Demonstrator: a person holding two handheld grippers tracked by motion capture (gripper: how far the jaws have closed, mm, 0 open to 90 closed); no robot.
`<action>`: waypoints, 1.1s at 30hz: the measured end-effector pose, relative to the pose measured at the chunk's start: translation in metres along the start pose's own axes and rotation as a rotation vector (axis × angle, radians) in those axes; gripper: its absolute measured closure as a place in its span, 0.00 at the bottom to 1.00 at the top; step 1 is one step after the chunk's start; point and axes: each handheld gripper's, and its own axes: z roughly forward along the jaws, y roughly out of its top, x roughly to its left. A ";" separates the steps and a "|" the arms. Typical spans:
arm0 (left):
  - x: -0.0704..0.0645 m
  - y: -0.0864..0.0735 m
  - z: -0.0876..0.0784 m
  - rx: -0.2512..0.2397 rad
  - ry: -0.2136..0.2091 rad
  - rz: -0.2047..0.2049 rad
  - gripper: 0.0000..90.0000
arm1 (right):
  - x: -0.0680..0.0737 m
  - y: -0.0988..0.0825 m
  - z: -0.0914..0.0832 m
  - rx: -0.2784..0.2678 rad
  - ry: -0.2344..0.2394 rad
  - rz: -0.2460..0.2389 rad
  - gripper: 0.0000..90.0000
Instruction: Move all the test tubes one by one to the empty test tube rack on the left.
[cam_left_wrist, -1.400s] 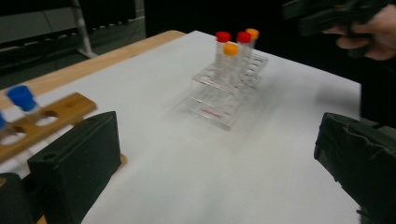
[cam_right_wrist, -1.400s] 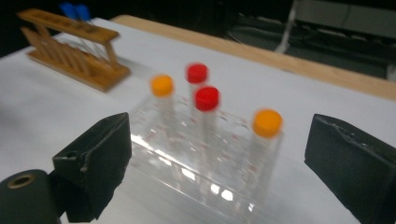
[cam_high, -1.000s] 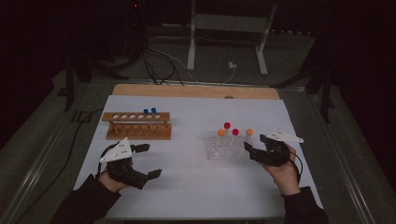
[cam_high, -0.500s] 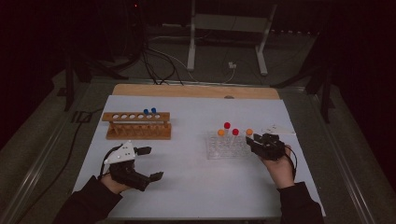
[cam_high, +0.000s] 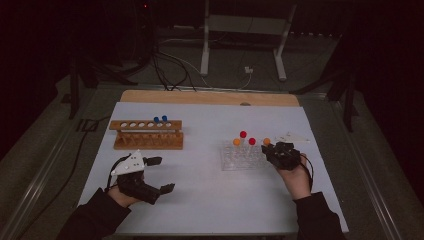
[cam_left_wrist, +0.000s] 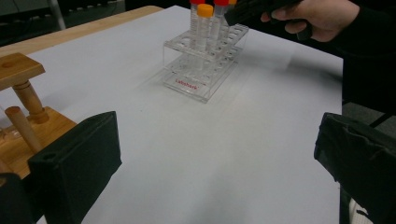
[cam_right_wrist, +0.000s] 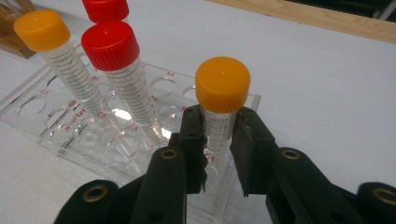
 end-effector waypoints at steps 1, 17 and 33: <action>0.000 0.000 0.000 0.001 -0.005 0.000 0.01 | -0.001 0.000 0.000 -0.002 0.004 0.008 0.83; 0.001 0.001 -0.002 -0.003 -0.011 -0.005 0.02 | 0.005 0.017 -0.043 -0.131 -0.017 -0.031 0.83; -0.003 0.004 -0.002 0.001 -0.015 0.002 0.02 | 0.042 0.026 -0.072 -0.156 0.122 -0.101 0.83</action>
